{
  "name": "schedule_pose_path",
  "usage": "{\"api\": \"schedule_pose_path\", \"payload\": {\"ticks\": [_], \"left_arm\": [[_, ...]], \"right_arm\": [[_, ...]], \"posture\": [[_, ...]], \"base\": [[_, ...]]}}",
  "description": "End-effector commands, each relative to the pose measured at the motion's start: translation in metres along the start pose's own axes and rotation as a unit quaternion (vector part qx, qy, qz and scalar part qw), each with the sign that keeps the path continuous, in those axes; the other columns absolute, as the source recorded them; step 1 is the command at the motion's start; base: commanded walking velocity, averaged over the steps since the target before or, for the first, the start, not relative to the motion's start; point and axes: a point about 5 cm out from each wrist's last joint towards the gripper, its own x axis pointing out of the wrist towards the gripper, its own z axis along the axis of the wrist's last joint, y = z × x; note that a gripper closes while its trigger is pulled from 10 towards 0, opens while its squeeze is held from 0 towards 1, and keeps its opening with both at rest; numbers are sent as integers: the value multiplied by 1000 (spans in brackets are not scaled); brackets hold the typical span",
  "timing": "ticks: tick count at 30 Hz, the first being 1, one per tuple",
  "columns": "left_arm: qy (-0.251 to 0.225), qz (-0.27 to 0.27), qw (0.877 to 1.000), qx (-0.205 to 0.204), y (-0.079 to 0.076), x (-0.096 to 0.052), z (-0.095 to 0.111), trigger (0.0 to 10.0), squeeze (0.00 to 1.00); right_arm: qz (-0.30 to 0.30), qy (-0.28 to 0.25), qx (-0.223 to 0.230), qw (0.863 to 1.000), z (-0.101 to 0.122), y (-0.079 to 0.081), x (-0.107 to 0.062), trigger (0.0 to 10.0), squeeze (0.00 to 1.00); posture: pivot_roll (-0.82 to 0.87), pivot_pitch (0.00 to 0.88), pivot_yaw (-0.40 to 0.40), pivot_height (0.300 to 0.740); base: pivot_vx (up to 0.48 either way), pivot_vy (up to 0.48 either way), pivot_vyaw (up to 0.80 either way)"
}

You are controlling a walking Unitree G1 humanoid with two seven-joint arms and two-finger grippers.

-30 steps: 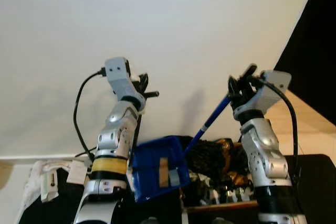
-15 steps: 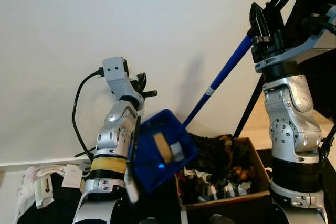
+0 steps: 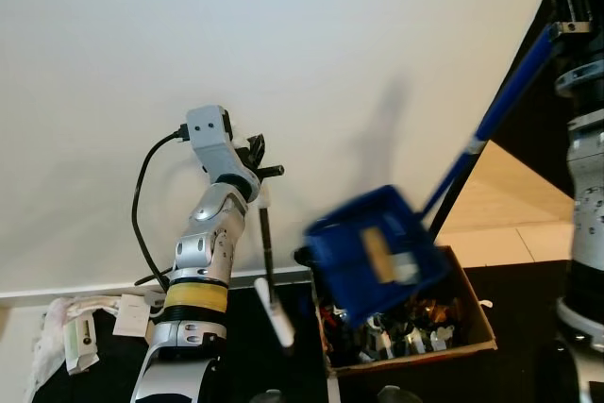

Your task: Sweep floor

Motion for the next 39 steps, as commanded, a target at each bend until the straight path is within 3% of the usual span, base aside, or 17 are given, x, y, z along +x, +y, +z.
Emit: {"api": "schedule_pose_path", "payload": {"ticks": [1, 2, 4, 7, 12, 13, 16, 19, 23, 26, 33, 34, 36, 37, 38, 39], "left_arm": [[-4, -3, 1000, 3, -2, 1, 0, 10000, 0], [-2, -4, 1000, 2, -3, 1, -1, 10000, 0], [-1, -6, 1000, 2, -4, 1, -2, 10000, 0], [-1, -6, 1000, 2, -4, 1, -2, 10000, 0], [2, -9, 1000, 0, -5, 2, -4, 10000, 0], [2, -9, 1000, 0, -5, 2, -4, 10000, 0], [2, -8, 1000, -2, -6, 1, -6, 10000, 0], [1, -7, 1000, -3, -6, 1, -6, 10000, 0], [-1, -2, 1000, -8, -6, -3, -9, 10000, 0], [-3, 1, 1000, -12, -6, -5, -10, 10000, 0], [-5, 2, 1000, -16, -6, -5, -11, 10000, 0], [-5, 1, 1000, -16, -6, -5, -11, 10000, 0], [-5, 0, 1000, -16, -7, -5, -11, 10000, 0], [-4, -1, 1000, -16, -7, -5, -11, 10000, 0], [-4, -1, 1000, -16, -7, -5, -11, 10000, 0], [-3, -2, 1000, -15, -7, -5, -11, 10000, 0]], "right_arm": [[9, -52, -28, 998, 17, 5, 5, 10000, 0], [23, -69, -64, 995, 19, 13, 7, 10000, 0], [52, -77, -87, 992, 18, 27, 7, 10000, 0], [67, -79, -96, 990, 16, 34, 7, 10000, 0], [194, -96, -132, 967, 1, 91, 2, 10000, 0], [194, -96, -132, 967, 1, 91, 2, 10000, 0], [238, -104, -135, 956, -10, 113, -1, 10000, 0], [250, -107, -139, 952, -13, 119, -1, 10000, 0], [299, -137, -172, 929, -22, 143, -7, 10000, 0], [294, -155, -200, 922, -25, 152, -9, 10000, 0], [254, -146, -231, 928, -32, 152, -9, 10000, 0], [238, -127, -211, 939, -34, 146, -8, 10000, 0], [229, -117, -198, 946, -35, 142, -7, 10000, 0], [211, -96, -165, 959, -37, 135, -5, 10000, 0], [211, -96, -165, 959, -37, 135, -5, 10000, 0], [184, -64, -120, 973, -40, 125, -5, 10000, 0]], "posture": [[0, 0, 47, 740], [-2, 0, 48, 740], [0, 0, 49, 740], [0, 0, 50, 740], [0, 0, 48, 740], [0, 0, 48, 740], [10, 0, 31, 740], [12, 0, 29, 740], [26, 0, 3, 740], [31, 0, -5, 740], [27, 0, -9, 740], [27, 0, -9, 740], [22, 0, -5, 740], [22, 0, -5, 740], [22, 0, -5, 740], [15, 0, 2, 740]], "base": [[0, 0, 0], [0, 0, 0], [0, 0, 0], [0, 0, 0], [0, 0, 0], [0, 0, 0], [0, 0, 0], [0, 0, 0], [0, 0, 0], [0, 0, 0], [0, 0, 0], [0, 0, 0], [0, 0, 0], [0, 0, 0], [0, 0, 0], [0, 0, 0]]}}
